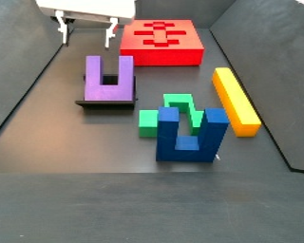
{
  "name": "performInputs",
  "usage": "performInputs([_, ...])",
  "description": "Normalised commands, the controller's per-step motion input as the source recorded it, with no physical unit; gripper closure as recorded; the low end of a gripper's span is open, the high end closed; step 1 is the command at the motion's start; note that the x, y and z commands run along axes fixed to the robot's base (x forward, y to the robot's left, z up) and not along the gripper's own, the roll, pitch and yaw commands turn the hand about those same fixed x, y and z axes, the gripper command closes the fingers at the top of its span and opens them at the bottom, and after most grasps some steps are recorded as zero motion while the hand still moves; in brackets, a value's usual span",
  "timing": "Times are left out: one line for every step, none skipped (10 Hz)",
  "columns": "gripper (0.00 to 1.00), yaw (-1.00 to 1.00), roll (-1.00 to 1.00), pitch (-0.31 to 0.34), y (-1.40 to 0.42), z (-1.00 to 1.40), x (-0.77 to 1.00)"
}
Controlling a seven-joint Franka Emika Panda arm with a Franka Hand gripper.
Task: Pick up the purple object. Move up. Place the purple object on the fixture. Regrasp the purple object. Move to above the board. Insert the purple object.
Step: Regrasp the purple object.
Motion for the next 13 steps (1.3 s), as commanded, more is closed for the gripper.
performInputs([0.0,0.26,0.19,0.0,0.0,-0.14,0.09])
performInputs([0.0,0.25,0.32,0.0,0.0,-0.22,0.08])
performInputs([0.0,0.14,0.33,0.0,0.0,-0.28,0.04])
performInputs([0.0,0.1,0.29,0.0,0.0,-0.25,0.09])
performInputs([0.0,0.07,0.26,0.009,0.0,-0.21,0.06])
performInputs([0.0,0.06,0.21,0.0,0.0,-0.17,0.0])
performInputs([0.0,0.06,0.22,0.023,0.0,-0.15,0.05])
performInputs([0.0,0.07,0.29,0.04,0.06,-0.19,0.1])
performInputs([0.0,0.09,0.29,0.037,0.1,-0.21,0.14])
performInputs([0.0,0.09,0.08,0.051,0.1,-0.15,0.16])
performInputs([0.0,0.06,0.0,0.054,0.09,-0.15,0.07])
performInputs([0.0,0.0,-0.12,0.043,0.05,-0.09,0.02])
performInputs([0.0,0.0,-0.33,0.086,0.14,-0.08,0.06])
